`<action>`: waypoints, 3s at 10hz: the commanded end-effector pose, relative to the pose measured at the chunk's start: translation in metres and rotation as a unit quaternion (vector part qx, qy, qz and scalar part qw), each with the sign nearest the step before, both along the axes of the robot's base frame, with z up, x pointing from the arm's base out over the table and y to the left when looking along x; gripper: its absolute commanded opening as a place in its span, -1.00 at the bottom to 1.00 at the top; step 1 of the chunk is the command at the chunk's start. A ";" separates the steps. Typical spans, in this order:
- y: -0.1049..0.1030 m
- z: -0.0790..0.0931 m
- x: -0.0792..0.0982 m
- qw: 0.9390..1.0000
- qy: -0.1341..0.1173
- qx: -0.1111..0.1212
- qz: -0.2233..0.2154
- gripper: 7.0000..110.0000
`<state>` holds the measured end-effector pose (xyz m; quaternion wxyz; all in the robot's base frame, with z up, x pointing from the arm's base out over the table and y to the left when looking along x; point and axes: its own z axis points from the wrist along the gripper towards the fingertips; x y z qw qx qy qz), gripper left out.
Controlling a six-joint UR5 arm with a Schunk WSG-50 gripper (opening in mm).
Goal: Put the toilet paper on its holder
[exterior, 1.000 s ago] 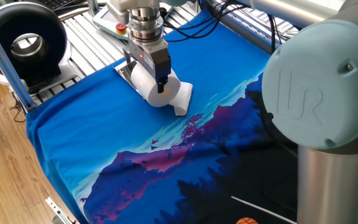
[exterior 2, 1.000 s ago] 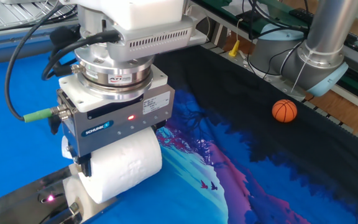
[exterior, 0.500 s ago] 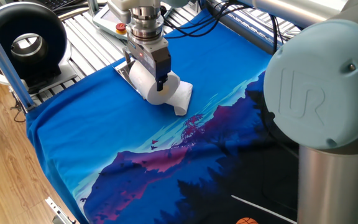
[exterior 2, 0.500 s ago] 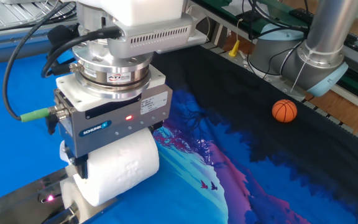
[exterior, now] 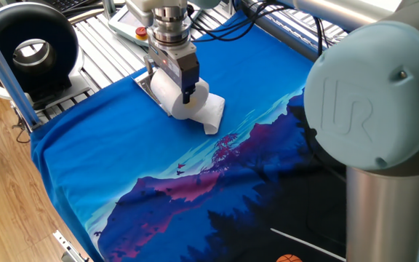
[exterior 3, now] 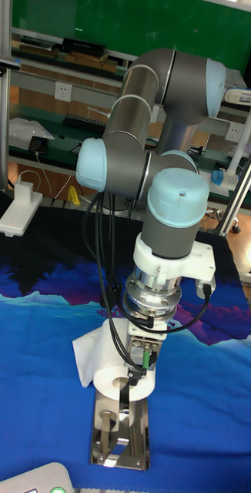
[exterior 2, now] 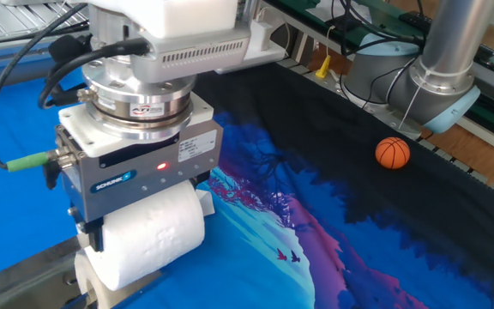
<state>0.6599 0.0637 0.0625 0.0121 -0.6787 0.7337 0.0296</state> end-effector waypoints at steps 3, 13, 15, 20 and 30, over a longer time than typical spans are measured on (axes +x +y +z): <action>0.005 0.002 0.002 1.000 -0.003 0.012 -0.002 -1.00; -0.006 0.001 0.005 0.999 -0.008 -0.011 -0.029 -1.00; -0.002 0.001 0.006 1.000 -0.010 -0.003 -0.014 -1.00; 0.001 0.001 0.007 1.000 -0.013 0.004 -0.009 -1.00; 0.005 0.001 0.020 0.999 -0.027 0.015 0.005 -1.00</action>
